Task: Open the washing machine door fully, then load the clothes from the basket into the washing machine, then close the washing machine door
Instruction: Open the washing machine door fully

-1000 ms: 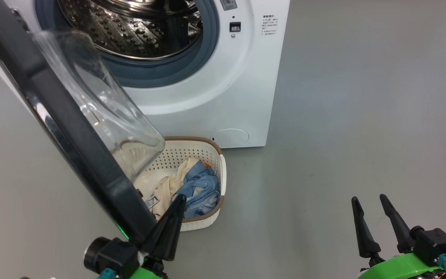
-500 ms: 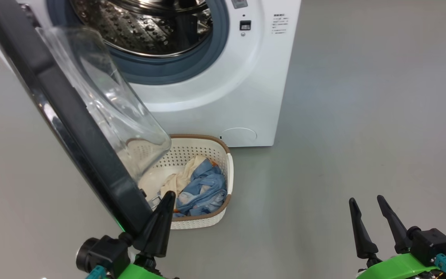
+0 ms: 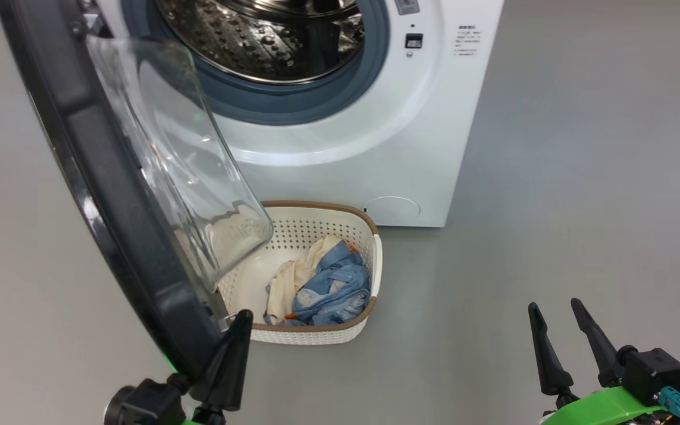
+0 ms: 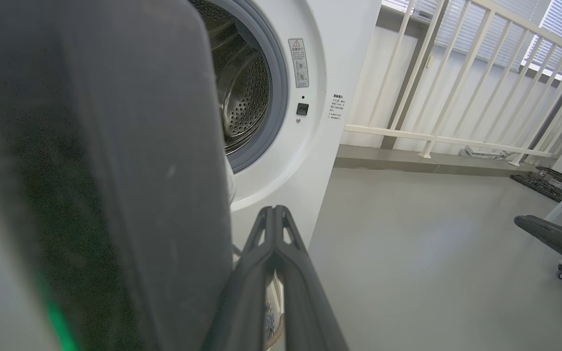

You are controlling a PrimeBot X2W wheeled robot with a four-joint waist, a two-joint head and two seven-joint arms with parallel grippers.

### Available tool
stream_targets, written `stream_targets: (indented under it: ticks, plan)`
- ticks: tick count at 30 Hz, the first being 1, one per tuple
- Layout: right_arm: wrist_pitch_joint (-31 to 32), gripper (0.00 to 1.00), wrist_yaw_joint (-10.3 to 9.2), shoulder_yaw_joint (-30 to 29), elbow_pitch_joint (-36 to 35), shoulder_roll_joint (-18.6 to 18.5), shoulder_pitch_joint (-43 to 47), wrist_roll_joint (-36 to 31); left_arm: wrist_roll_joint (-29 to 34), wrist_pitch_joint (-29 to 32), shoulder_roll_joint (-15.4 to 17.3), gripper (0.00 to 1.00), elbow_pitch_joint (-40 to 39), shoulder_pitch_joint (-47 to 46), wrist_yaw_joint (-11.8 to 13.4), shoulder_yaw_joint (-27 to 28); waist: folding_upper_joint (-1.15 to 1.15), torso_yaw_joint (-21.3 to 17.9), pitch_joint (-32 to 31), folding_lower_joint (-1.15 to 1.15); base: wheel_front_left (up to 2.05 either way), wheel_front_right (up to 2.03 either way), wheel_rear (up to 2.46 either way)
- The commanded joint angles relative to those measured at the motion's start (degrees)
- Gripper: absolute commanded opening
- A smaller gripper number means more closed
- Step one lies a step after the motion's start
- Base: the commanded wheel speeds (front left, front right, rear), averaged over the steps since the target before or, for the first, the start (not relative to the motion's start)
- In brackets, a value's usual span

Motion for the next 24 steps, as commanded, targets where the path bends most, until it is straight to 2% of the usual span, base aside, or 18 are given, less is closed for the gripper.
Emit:
stream_targets:
  ticks: [1,14,19,24]
  plan:
    - [-0.70,1.00,0.17,1.53,-1.11,-0.31,-1.49,0.82,0.45,-0.28,1.04,0.00,-0.97,-0.59,0.39,3.42,0.00,0.76,-0.19,0.00,0.00,0.00,0.00]
    - [-0.70,1.00,0.17,1.76,-0.66,-0.69,-1.31,1.21,-0.04,-0.28,0.90,0.00,-1.09,1.09,1.04,7.06,0.00,7.64,-0.61,0.00,0.00,0.00,0.00]
    - [-0.70,1.00,0.17,1.80,-0.53,-0.63,-1.51,1.21,-1.36,-0.28,0.90,0.00,-0.84,1.85,2.59,9.21,0.00,9.75,-0.48,0.00,0.00,0.00,0.00]
    - [-0.70,1.00,0.17,2.06,-0.45,-0.64,-1.82,1.23,-2.99,-0.28,0.89,0.00,0.46,1.75,4.74,13.02,0.00,10.16,-0.13,0.00,0.00,0.00,0.00]
